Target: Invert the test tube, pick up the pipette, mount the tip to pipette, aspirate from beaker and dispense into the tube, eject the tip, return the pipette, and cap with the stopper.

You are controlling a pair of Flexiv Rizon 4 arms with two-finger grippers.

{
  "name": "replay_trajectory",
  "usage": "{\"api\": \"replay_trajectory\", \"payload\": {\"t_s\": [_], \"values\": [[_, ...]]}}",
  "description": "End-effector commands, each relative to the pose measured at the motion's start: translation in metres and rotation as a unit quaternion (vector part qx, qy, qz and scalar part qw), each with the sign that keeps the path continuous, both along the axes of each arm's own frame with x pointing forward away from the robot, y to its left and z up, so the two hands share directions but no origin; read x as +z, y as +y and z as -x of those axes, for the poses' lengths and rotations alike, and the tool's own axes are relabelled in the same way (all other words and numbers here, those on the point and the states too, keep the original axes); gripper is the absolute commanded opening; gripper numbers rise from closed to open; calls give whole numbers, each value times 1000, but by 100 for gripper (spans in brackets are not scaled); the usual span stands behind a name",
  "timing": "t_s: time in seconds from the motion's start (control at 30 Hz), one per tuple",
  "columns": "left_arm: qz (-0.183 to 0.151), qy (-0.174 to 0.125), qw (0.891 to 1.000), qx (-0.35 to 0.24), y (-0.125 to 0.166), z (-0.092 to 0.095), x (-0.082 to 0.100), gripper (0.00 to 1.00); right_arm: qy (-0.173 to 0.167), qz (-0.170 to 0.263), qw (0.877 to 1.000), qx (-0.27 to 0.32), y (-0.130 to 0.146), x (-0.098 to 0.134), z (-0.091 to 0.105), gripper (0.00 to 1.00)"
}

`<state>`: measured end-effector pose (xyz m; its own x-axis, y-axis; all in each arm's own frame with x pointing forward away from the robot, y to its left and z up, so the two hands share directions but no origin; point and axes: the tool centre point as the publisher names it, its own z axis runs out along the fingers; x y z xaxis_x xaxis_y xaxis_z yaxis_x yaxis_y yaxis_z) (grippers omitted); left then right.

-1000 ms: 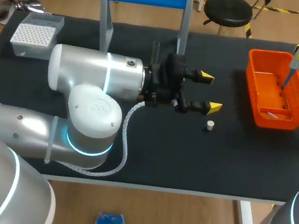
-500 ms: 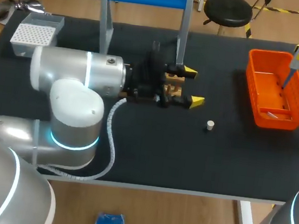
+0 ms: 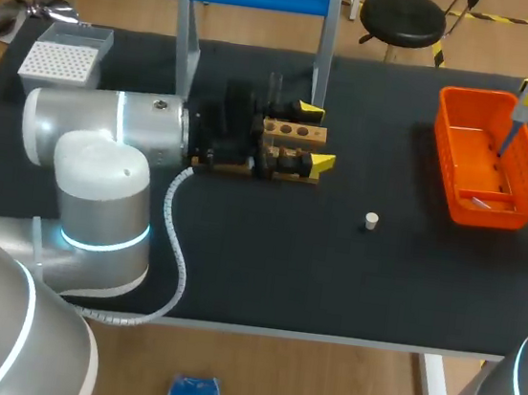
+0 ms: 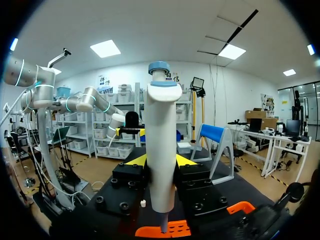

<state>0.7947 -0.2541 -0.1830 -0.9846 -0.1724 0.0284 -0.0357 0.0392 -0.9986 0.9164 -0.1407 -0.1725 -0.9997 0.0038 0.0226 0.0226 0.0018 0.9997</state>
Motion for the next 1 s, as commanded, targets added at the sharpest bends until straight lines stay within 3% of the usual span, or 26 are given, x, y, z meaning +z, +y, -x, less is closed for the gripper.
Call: {"api": "replay_trajectory", "payload": {"t_s": [0.03,0.4,1.0], "values": [[9,-2,1000,1,7,-2,5,100,0,1,1000,2,-1,0,-1,0],[-14,-8,1000,21,9,-4,20,100,0,1,1000,2,-1,0,-1,0],[-27,3,1000,13,2,-2,18,100,0,1,1000,2,-1,0,-1,0]]}}
